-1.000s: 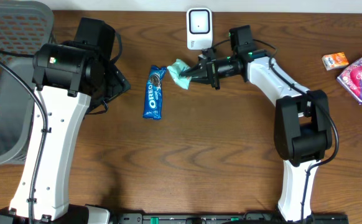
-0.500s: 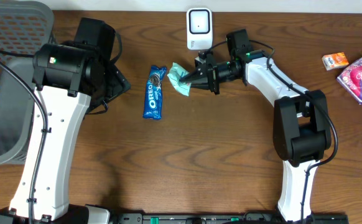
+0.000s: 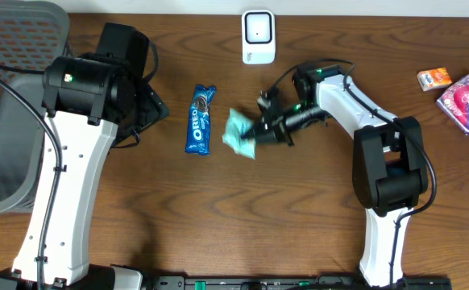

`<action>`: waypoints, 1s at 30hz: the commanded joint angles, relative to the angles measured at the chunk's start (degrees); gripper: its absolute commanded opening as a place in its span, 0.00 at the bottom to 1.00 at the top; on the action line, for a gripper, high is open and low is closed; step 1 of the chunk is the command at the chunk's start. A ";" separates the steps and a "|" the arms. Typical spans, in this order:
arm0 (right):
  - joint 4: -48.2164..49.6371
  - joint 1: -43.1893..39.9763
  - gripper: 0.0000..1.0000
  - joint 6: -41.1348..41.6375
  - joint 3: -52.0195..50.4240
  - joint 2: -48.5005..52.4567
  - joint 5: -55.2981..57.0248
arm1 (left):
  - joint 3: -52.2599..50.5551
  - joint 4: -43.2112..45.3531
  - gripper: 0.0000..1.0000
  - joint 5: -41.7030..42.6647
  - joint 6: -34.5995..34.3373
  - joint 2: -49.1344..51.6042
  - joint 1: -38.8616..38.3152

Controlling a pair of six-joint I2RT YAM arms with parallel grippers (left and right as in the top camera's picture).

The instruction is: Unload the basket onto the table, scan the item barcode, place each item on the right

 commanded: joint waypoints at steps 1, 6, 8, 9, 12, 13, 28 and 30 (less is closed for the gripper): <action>-5.25 1.46 0.01 -9.62 0.02 -0.26 29.99 | -0.13 -0.24 0.98 -1.16 -0.28 0.04 0.13; -6.78 2.36 0.01 -5.03 0.02 -0.26 44.76 | -0.13 -0.24 0.98 -1.16 -0.28 0.04 0.13; -6.08 2.93 0.01 -1.42 0.02 -0.26 54.53 | -0.13 -0.26 0.98 -1.16 -0.28 0.04 0.13; -5.77 3.30 0.01 0.59 0.02 -0.26 59.91 | -0.13 -0.24 0.98 -1.16 -0.28 0.04 0.13; -3.45 4.79 0.01 2.16 0.02 -0.26 68.94 | -0.13 -0.24 0.98 -1.16 -0.28 0.04 0.13; -2.19 5.33 0.01 2.14 0.02 -0.26 70.23 | -0.13 -0.24 0.98 -1.16 -0.28 0.04 0.13; 9.51 9.07 0.99 3.26 3.26 -0.96 82.20 | -0.13 -0.26 0.98 -1.16 -0.28 0.04 0.13; 8.11 9.05 0.99 3.45 5.42 -1.92 82.29 | -0.13 -0.24 0.98 -1.16 -0.28 0.04 0.13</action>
